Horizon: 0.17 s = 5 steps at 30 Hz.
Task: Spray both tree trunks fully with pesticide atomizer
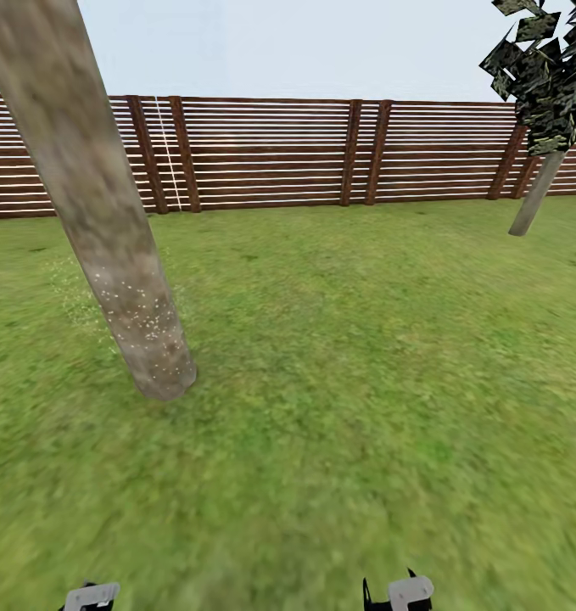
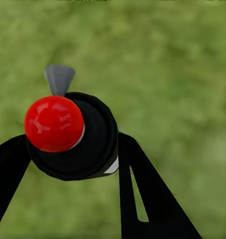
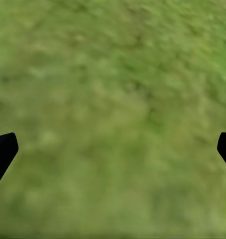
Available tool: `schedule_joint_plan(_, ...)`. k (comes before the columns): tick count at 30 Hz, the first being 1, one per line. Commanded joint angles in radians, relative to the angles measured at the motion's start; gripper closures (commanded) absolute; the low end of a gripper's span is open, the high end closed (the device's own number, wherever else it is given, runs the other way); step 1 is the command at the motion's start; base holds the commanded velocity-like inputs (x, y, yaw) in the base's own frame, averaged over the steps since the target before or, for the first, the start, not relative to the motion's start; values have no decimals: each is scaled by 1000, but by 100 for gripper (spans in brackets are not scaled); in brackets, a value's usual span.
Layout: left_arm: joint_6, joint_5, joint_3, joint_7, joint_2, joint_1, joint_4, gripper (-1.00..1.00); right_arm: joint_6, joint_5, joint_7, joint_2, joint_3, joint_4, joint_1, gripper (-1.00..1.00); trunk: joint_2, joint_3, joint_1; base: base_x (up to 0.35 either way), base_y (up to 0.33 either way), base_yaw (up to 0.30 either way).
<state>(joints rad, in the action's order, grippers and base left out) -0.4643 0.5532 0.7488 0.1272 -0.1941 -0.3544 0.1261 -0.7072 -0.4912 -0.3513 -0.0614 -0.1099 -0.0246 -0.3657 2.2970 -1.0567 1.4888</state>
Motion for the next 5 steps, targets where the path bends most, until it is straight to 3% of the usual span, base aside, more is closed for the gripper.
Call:
schedule_joint_plan(1,0,0,0,0,0,0,0,100,0,0,0,0,0,0,0,-100,0,0,0,0,0,0)
schedule_joint_plan(5,-1,2,-1,2,0,0,7,100,0,0,0,-1,1,0,2,-100,0,0,0,0,0,0)
